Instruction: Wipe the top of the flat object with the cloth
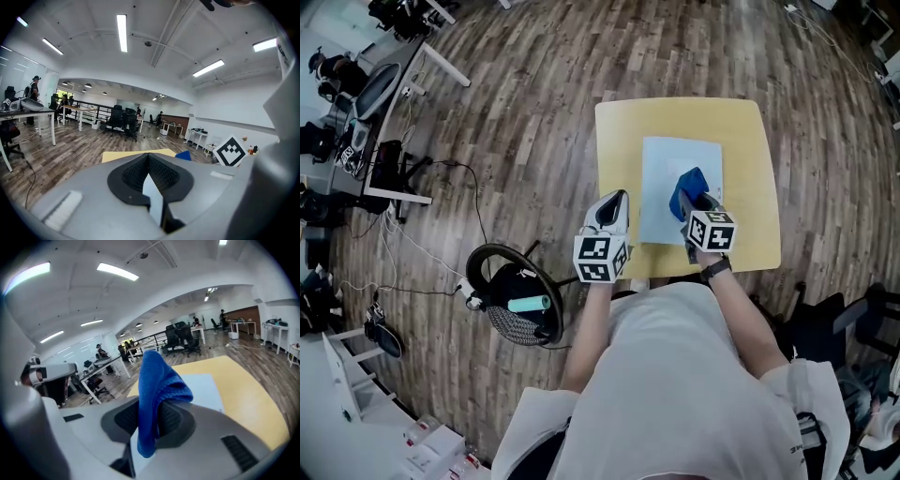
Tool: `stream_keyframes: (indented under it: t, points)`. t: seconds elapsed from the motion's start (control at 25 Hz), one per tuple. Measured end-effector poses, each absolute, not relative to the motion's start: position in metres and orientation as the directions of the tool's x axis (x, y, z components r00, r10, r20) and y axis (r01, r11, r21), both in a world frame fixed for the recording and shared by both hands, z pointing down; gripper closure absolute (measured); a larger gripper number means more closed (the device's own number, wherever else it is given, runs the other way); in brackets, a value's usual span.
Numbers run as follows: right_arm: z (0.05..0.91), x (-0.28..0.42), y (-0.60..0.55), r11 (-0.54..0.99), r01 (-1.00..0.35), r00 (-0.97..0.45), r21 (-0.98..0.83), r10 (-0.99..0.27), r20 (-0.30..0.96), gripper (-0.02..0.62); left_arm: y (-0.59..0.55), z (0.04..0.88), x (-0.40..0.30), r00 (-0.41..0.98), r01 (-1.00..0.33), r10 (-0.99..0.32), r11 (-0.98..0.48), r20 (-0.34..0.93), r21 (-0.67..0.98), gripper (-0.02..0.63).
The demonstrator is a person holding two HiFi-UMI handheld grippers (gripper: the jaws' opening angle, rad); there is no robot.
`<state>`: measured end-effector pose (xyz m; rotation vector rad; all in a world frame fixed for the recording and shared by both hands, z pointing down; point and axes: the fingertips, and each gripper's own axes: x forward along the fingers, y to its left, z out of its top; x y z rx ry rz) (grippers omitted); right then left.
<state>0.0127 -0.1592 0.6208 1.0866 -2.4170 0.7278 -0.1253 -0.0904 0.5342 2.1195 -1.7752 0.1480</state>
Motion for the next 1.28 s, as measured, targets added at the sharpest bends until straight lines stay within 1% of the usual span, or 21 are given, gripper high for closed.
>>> stream_keyframes:
  t: [0.16,0.28,0.36,0.48,0.64,1.0,1.28]
  points:
    - [0.622,-0.061,-0.129,0.676,-0.660,-0.722,-0.327,-0.451,0.525,0.532,-0.076,0.533,-0.139,0.157,-0.973,-0.937,-0.093,0.312,0.211,0.597]
    - [0.630,-0.102,-0.111,0.730,-0.597,-0.757,-0.333,-0.374,0.536,0.532,-0.064,0.530,-0.149,0.133,-0.976,-0.941,-0.069,0.312,0.209,0.597]
    - [0.638,-0.117,-0.104,0.754,-0.573,-0.760,-0.321,-0.342,0.553,0.532,-0.057,0.527,-0.153,0.123,-0.977,-0.943,-0.060,0.308,0.206,0.597]
    - [0.651,-0.117,-0.100,0.764,-0.573,-0.743,-0.295,-0.333,0.580,0.532,-0.047,0.527,-0.159,0.110,-0.978,-0.945,-0.047,0.307,0.205,0.597]
    - [0.660,-0.090,-0.109,0.731,-0.621,-0.708,-0.283,-0.368,0.603,0.532,-0.046,0.530,-0.159,0.124,-0.974,-0.945,-0.059,0.302,0.217,0.597]
    - [0.656,0.021,-0.142,0.576,-0.774,-0.594,-0.263,-0.518,0.616,0.532,-0.084,0.529,-0.111,0.273,-0.952,-0.918,-0.217,0.288,0.214,0.597]
    - [0.667,0.120,-0.152,0.404,-0.888,-0.443,-0.221,-0.620,0.647,0.532,-0.098,0.522,-0.079,0.346,-0.932,-0.900,-0.297,0.265,0.208,0.597]
